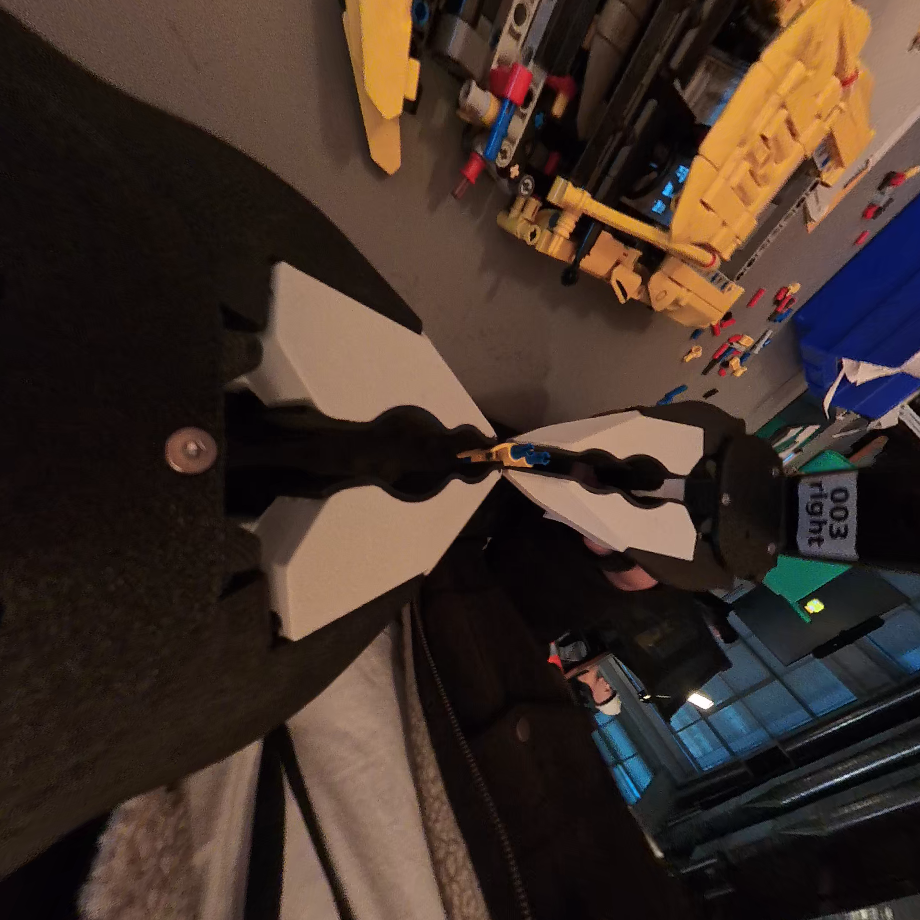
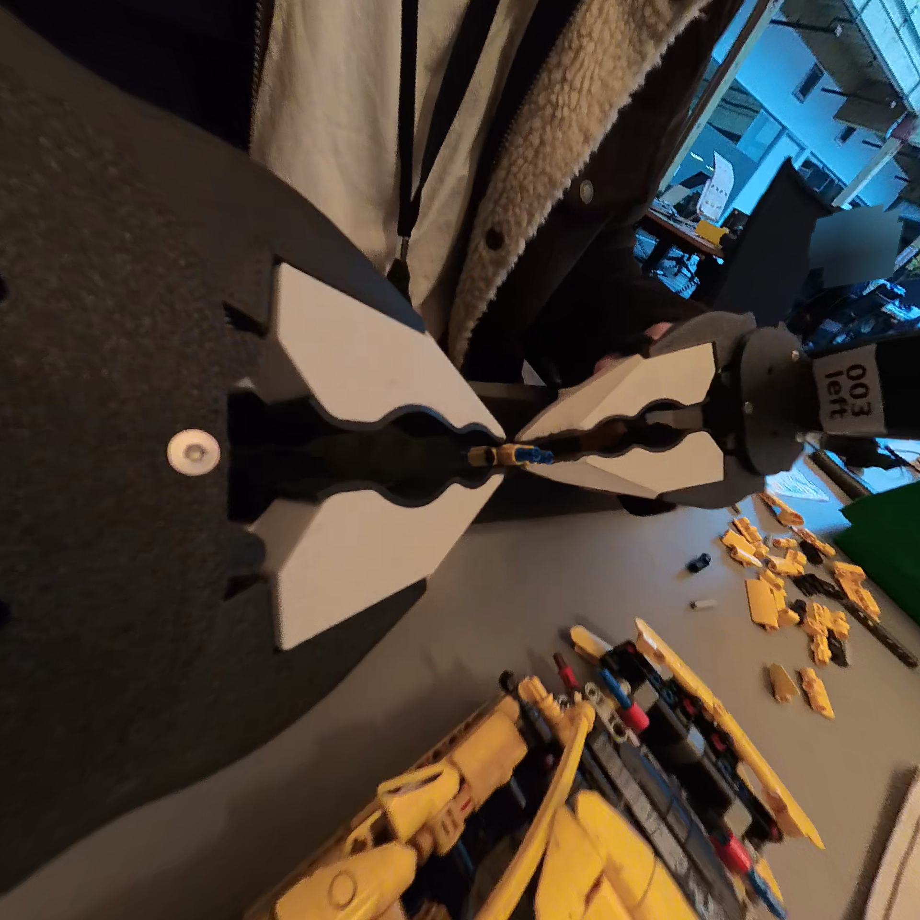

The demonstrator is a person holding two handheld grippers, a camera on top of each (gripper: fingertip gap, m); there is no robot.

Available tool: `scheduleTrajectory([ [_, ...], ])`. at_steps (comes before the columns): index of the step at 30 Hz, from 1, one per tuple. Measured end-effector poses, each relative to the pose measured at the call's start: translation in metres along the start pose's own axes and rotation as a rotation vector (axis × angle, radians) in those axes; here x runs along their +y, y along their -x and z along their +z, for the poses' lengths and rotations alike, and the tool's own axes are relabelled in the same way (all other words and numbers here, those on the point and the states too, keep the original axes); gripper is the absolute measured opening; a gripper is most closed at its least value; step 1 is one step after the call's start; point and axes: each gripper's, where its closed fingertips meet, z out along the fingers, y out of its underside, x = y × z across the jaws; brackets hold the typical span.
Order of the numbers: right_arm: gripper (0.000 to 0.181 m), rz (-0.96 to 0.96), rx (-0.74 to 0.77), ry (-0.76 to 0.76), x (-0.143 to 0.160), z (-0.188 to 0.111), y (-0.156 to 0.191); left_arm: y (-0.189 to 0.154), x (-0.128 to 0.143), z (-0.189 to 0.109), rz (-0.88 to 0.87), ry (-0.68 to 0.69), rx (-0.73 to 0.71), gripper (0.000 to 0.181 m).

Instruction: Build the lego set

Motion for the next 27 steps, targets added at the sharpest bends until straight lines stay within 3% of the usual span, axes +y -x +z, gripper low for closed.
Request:
scheduleTrajectory([
  [4, 0.008, 0.033, 0.105, -0.088, 0.0, -0.015, -0.024, 0.022, -0.002, 0.013, -0.214, -0.051, -0.061, 0.003],
  [7, 0.021, 0.019, 0.245, -0.159, 0.005, -0.032, -0.044, 0.045, 0.004, 0.025, -0.386, -0.086, -0.143, 0.003],
  [10, 0.024, -0.123, 0.494, -0.198, 0.009, -0.056, -0.065, 0.054, 0.01, 0.032, -0.405, -0.036, -0.207, 0.004],
  [13, 0.022, -0.212, 0.634, -0.371, -0.005, -0.08, -0.072, 0.058, 0.023, 0.038, -0.414, 0.045, -0.253, 0.004],
  [17, 0.021, -0.175, 0.613, -0.467, -0.015, -0.096, -0.067, 0.061, 0.032, 0.043, -0.397, 0.112, -0.301, 0.004],
  [27, 0.021, -0.153, 0.563, -0.435, -0.01, -0.089, -0.066, 0.071, 0.036, 0.042, -0.402, 0.135, -0.37, 0.005],
])
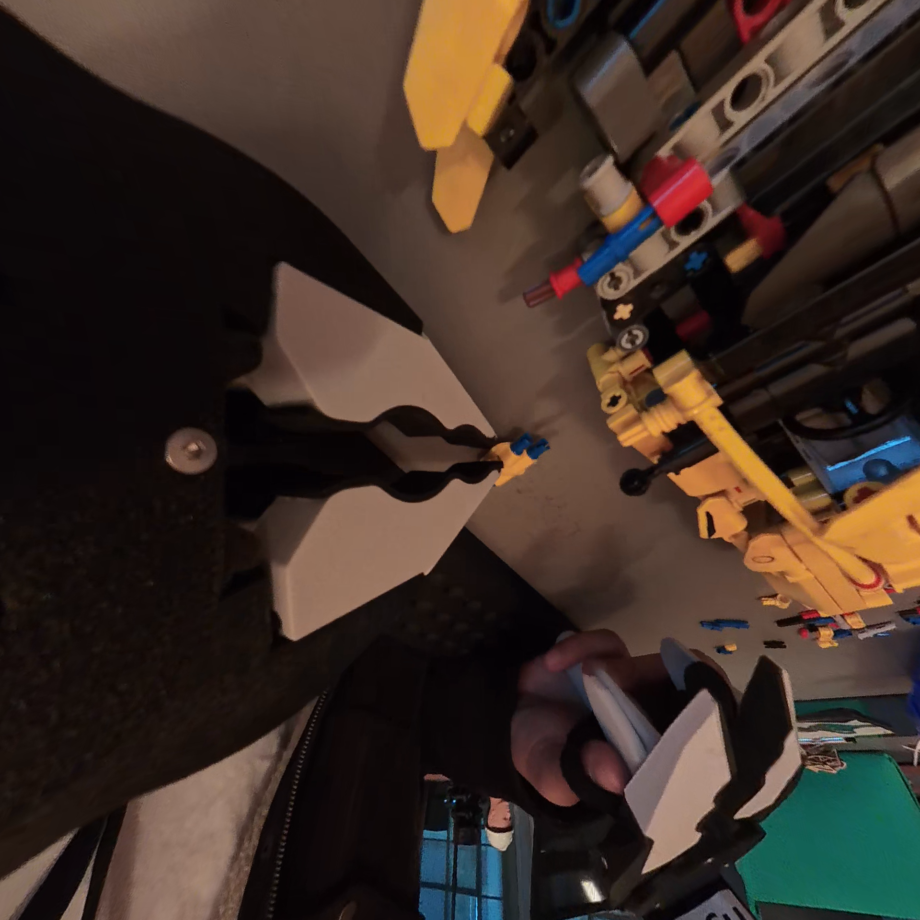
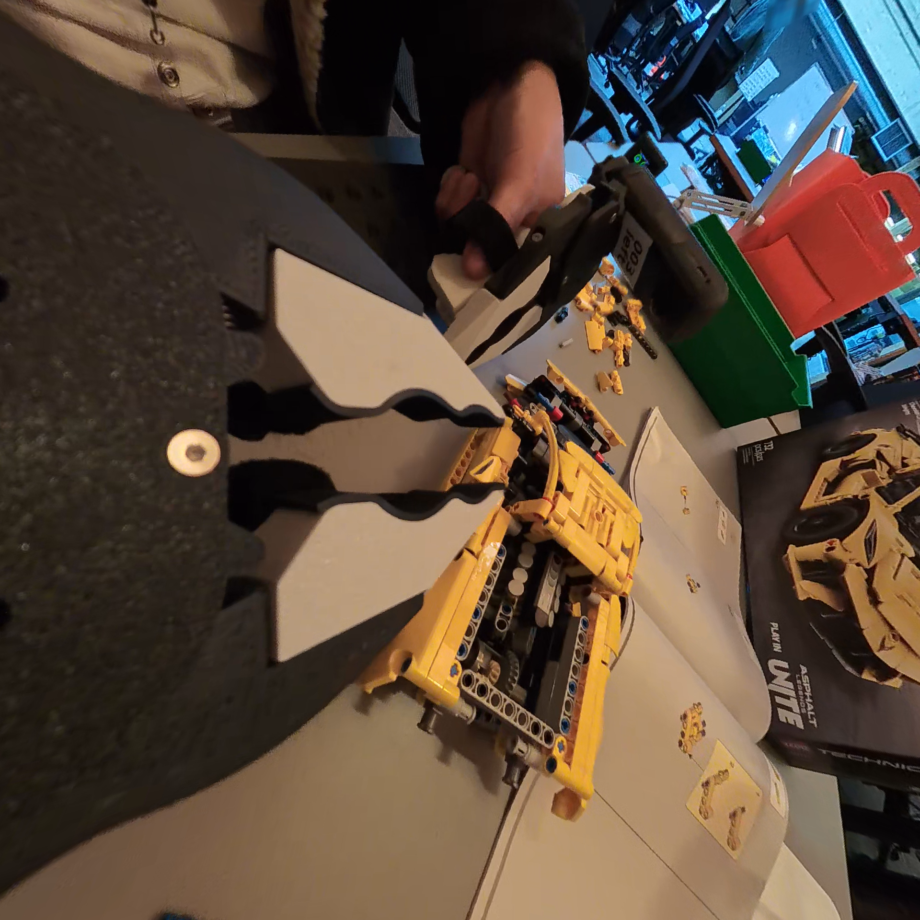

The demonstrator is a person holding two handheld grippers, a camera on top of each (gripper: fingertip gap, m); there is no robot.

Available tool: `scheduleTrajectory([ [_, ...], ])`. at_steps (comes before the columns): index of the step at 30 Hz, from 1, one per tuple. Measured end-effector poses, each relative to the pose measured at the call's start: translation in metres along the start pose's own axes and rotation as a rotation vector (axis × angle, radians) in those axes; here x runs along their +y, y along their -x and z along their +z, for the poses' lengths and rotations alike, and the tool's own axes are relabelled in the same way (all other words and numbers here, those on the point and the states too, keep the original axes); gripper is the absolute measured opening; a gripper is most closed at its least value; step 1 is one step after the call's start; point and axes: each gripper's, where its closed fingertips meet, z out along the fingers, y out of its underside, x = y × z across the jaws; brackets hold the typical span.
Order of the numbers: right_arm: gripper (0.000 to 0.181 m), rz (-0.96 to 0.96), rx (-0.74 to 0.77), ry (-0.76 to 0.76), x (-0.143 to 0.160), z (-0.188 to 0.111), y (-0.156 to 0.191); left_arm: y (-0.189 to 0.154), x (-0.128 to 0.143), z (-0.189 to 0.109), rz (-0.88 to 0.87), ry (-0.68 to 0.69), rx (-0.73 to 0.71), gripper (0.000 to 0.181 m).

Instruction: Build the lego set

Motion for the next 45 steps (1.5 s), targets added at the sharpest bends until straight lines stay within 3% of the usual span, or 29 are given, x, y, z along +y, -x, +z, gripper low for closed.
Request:
scheduleTrajectory([
  [10, 0.02, -0.027, 0.03, 0.023, 0.0, 0.002, -0.007, -0.007, 0.001, -0.005, 0.034, -0.022, 0.012, 0.025],
  [13, 0.021, -0.048, 0.049, 0.058, -0.015, -0.01, -0.006, -0.011, 0.006, -0.026, 0.12, -0.048, -0.028, 0.027],
  [16, 0.031, -0.121, 0.127, 0.119, -0.05, -0.024, -0.012, -0.02, -0.001, -0.058, 0.206, -0.108, -0.048, 0.027],
  [19, 0.039, -0.203, 0.19, 0.208, -0.095, -0.019, -0.032, -0.03, -0.061, -0.1, 0.326, -0.232, -0.069, 0.027],
  [22, 0.04, -0.22, 0.244, 0.254, -0.135, 0.011, -0.074, -0.022, -0.162, -0.137, 0.486, -0.401, -0.179, 0.028],
  [25, 0.04, -0.145, 0.351, 0.209, -0.144, 0.046, -0.138, 0.023, -0.245, -0.145, 0.606, -0.478, -0.382, 0.029],
  [27, 0.04, -0.064, 0.368, 0.12, -0.135, 0.061, -0.162, 0.053, -0.263, -0.134, 0.536, -0.478, -0.417, 0.029],
  [30, 0.037, -0.006, 0.361, 0.022, -0.112, 0.063, -0.176, 0.064, -0.256, -0.118, 0.472, -0.578, -0.293, 0.029],
  [32, 0.037, 0.005, 0.344, 0.093, -0.09, 0.063, -0.178, 0.08, -0.243, -0.109, 0.455, -0.561, -0.286, 0.028],
  [36, 0.049, -0.126, 0.158, 0.121, -0.097, 0.089, -0.152, 0.069, -0.241, -0.099, 0.461, -0.521, -0.212, 0.028],
  [40, 0.062, -0.339, -0.057, 0.442, -0.074, 0.138, -0.127, 0.075, -0.234, -0.091, 0.475, -0.493, -0.214, 0.028],
  [42, 0.081, -0.419, -0.054, 0.533, -0.065, 0.158, -0.137, 0.078, -0.233, -0.093, 0.459, -0.497, -0.205, 0.028],
  [45, 0.076, -0.459, -0.037, 0.616, -0.05, 0.171, -0.153, 0.082, -0.233, -0.098, 0.43, -0.507, -0.186, 0.028],
])
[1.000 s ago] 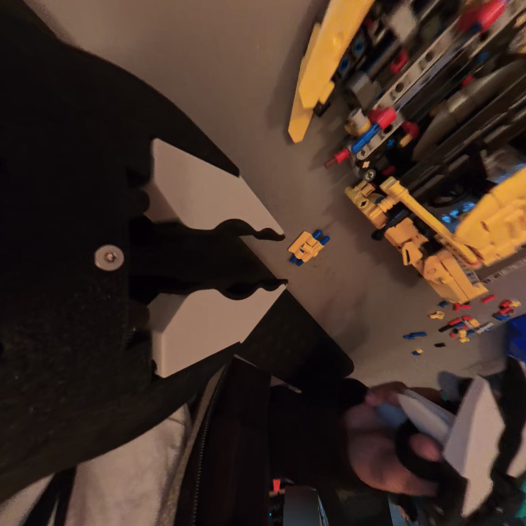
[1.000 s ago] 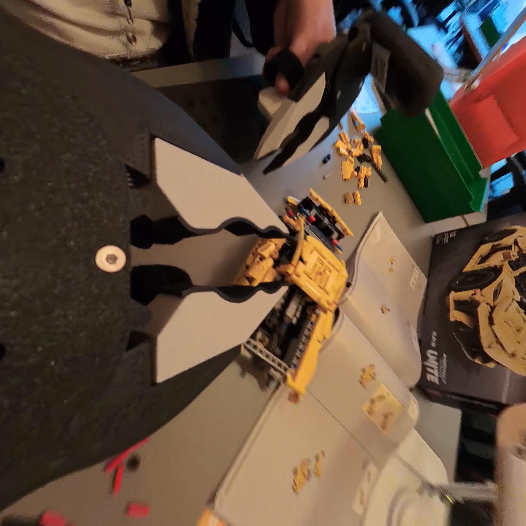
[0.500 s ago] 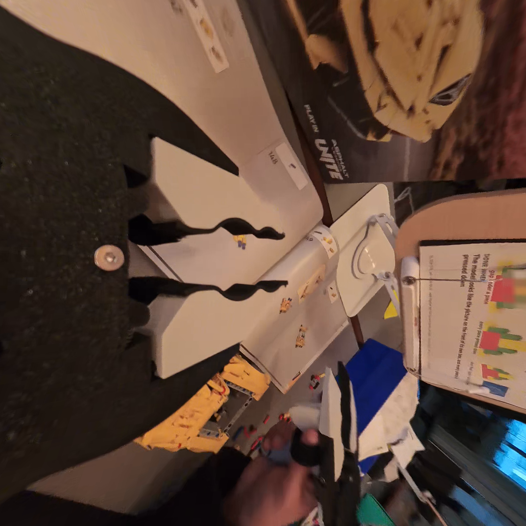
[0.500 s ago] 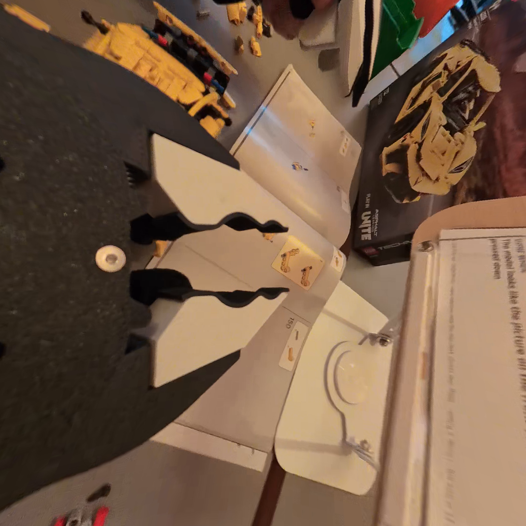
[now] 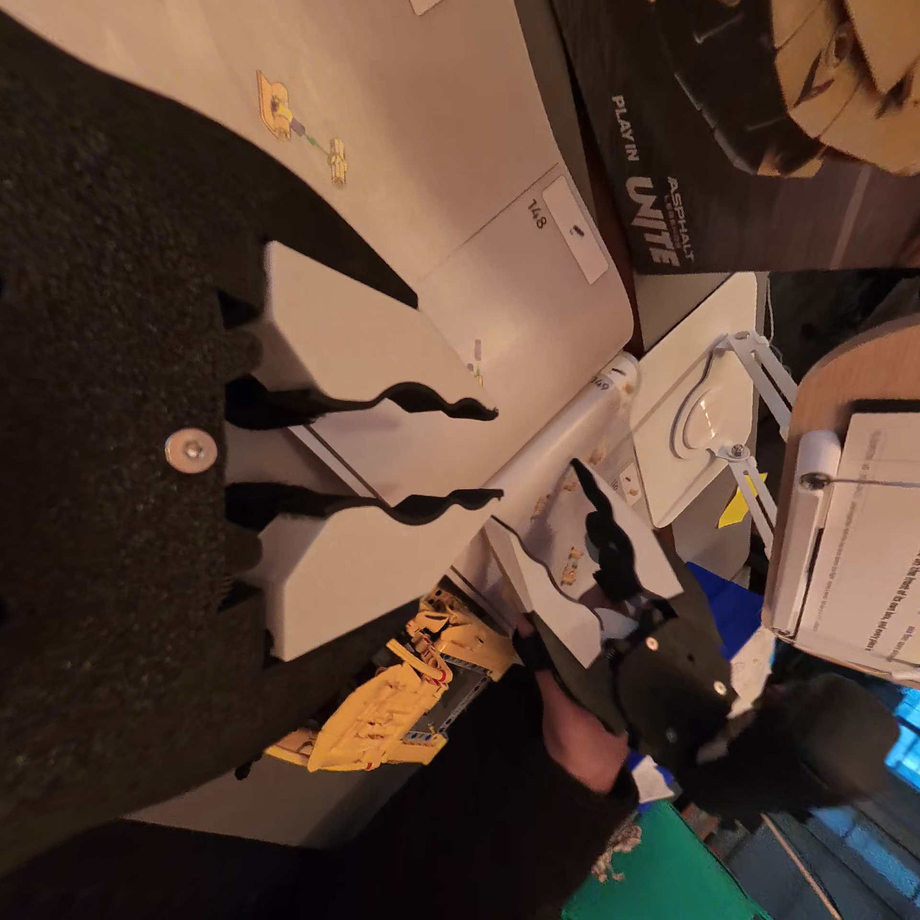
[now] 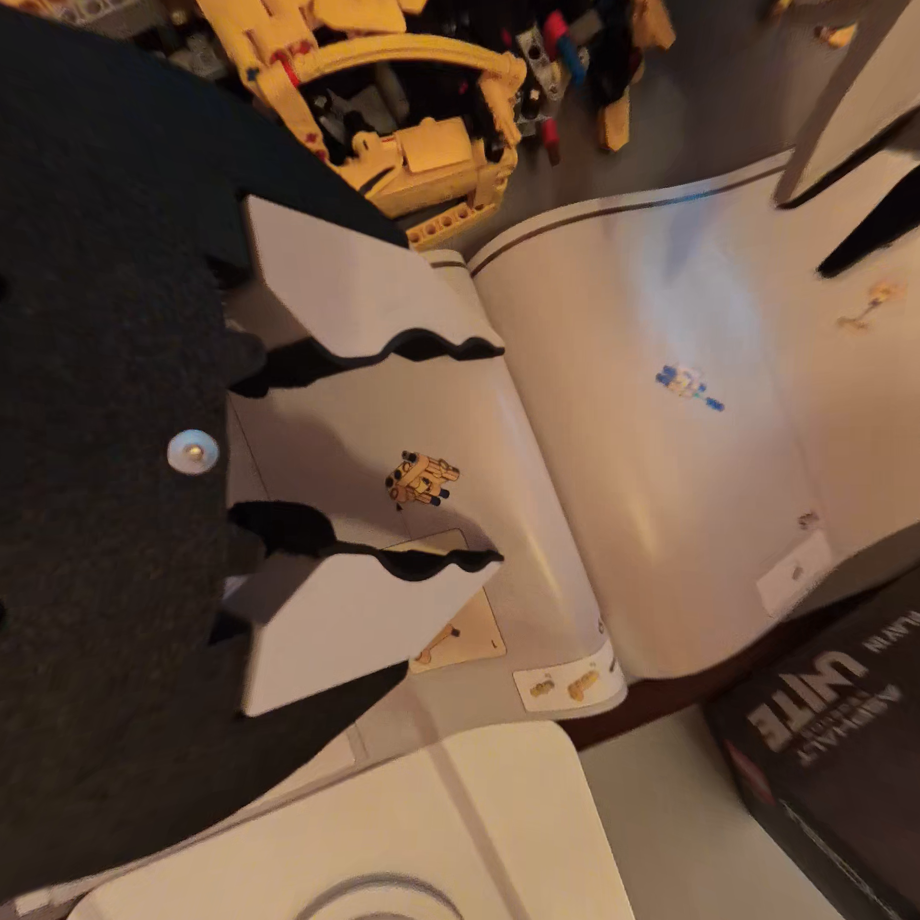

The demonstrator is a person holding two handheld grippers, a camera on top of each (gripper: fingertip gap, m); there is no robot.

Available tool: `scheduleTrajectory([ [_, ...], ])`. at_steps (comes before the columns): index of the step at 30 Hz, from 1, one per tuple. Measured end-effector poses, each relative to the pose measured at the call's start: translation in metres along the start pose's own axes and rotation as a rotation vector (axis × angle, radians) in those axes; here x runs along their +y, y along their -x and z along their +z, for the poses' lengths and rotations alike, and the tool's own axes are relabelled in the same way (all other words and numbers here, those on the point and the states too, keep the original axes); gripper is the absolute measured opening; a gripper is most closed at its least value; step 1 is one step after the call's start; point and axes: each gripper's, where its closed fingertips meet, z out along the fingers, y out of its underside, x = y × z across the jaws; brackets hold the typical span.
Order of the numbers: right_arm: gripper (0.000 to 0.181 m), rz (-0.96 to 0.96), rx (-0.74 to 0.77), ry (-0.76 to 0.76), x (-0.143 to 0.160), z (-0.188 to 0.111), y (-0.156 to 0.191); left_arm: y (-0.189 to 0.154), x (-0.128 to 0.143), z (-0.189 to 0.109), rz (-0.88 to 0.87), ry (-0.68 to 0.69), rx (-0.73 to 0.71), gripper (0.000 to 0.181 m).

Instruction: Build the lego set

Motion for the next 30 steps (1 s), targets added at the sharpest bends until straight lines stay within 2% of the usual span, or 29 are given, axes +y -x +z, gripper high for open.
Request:
scheduleTrajectory([
  [6, 0.079, 0.099, -0.009, 0.053, 0.032, 0.0, -0.004, 0.007, 0.012, 0.005, -0.036, 0.033, 0.003, 0.028],
  [9, 0.079, 0.064, 0.037, -0.01, 0.034, 0.001, -0.005, 0.002, 0.018, 0.009, -0.055, 0.055, 0.027, 0.028],
  [15, 0.078, 0.085, 0.008, -0.042, 0.023, -0.008, -0.004, -0.003, 0.017, 0.009, -0.01, 0.052, 0.017, 0.028],
  [19, 0.078, 0.099, 0.079, -0.051, 0.02, -0.031, -0.009, -0.009, 0.014, 0.005, 0.001, 0.02, 0.022, 0.028],
  [21, 0.078, 0.168, 0.129, -0.092, 0.023, -0.048, -0.012, -0.009, 0.01, 0.003, 0.04, 0.001, 0.001, 0.028],
  [25, 0.077, 0.383, 0.232, -0.241, 0.042, -0.086, -0.012, -0.009, -0.004, -0.004, 0.071, -0.044, -0.022, 0.028],
  [28, 0.07, 0.439, 0.323, -0.368, 0.057, -0.112, -0.015, -0.01, -0.006, -0.006, 0.087, -0.052, -0.041, 0.028],
  [30, 0.069, 0.485, 0.33, -0.366, 0.068, -0.117, -0.016, -0.014, -0.008, -0.006, 0.115, -0.059, -0.055, 0.028],
])
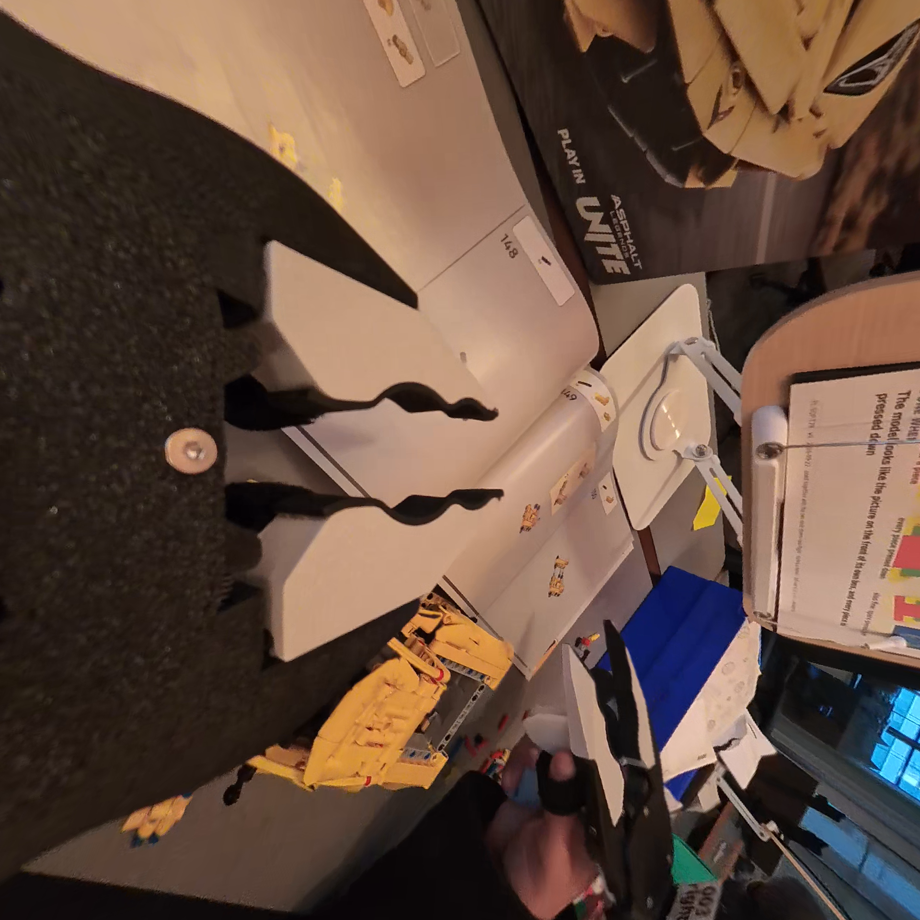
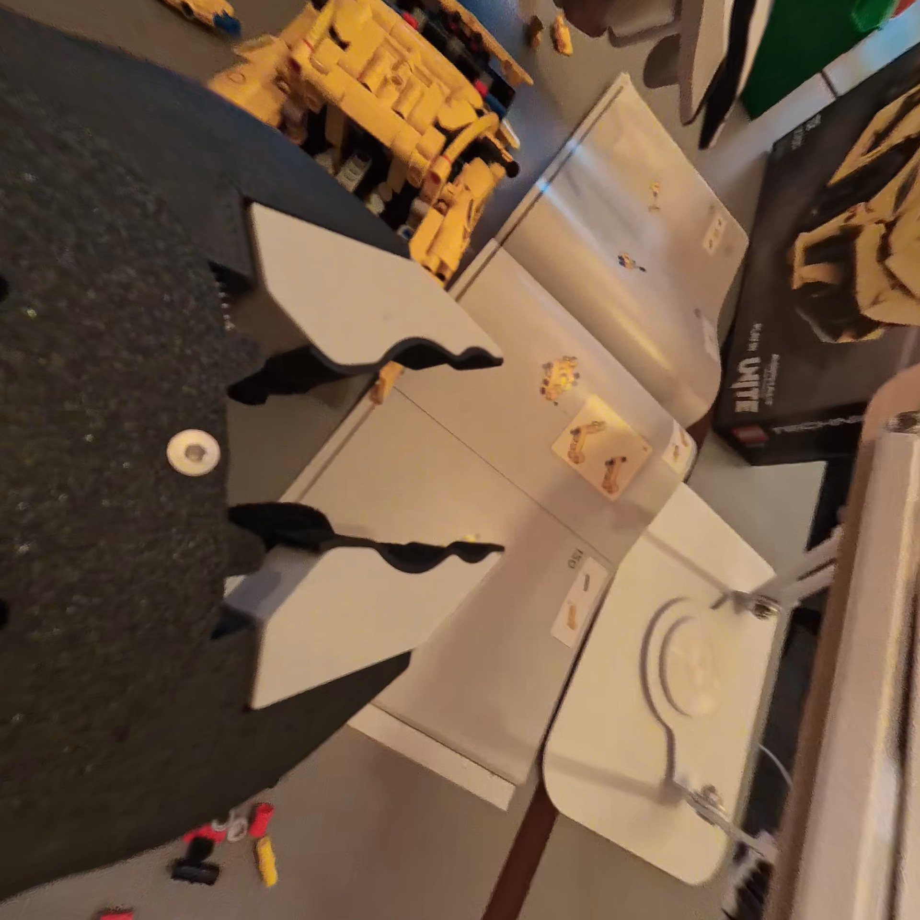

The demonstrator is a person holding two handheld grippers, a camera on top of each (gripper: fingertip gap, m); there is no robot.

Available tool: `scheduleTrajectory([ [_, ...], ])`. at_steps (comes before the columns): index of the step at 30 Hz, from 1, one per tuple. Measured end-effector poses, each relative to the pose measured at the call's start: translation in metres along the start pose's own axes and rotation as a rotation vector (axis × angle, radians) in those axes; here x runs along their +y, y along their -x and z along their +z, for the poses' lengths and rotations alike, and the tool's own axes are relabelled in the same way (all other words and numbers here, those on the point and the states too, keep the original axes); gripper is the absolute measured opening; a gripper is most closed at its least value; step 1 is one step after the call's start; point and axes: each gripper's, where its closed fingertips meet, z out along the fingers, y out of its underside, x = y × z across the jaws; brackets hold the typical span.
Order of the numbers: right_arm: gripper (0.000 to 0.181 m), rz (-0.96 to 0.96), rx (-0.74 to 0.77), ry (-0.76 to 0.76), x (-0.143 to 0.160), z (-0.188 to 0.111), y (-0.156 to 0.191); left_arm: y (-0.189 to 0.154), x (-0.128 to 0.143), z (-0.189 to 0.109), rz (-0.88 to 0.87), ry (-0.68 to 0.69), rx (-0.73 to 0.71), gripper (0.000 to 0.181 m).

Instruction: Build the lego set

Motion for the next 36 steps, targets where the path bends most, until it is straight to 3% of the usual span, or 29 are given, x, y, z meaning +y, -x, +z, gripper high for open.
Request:
scheduleTrajectory([
  [6, 0.058, 0.003, -0.037, -0.039, -0.012, -0.003, 0.015, -0.005, -0.006, -0.002, 0.114, -0.011, -0.05, 0.028],
  [18, 0.045, -0.012, 0.008, -0.04, -0.01, -0.005, 0.008, -0.005, -0.005, -0.002, 0.079, 0.0, -0.031, 0.028],
  [21, 0.043, -0.015, 0.001, -0.049, -0.013, -0.006, 0.011, -0.018, -0.024, -0.011, 0.092, -0.111, 0.061, 0.028],
  [24, 0.04, -0.015, 0.001, -0.048, -0.012, -0.005, 0.011, -0.024, -0.064, -0.056, 0.058, -0.27, 0.167, 0.028],
  [28, 0.04, -0.018, -0.01, -0.034, -0.009, -0.003, 0.014, -0.006, -0.089, -0.158, 0.151, -0.338, 0.069, 0.028],
  [31, 0.04, -0.033, -0.011, -0.04, -0.012, -0.004, 0.017, 0.013, -0.062, -0.217, 0.236, -0.216, -0.043, 0.028],
  [36, 0.04, -0.04, -0.006, -0.056, -0.016, -0.009, 0.018, 0.037, 0.031, -0.281, 0.229, 0.153, -0.174, 0.028],
])
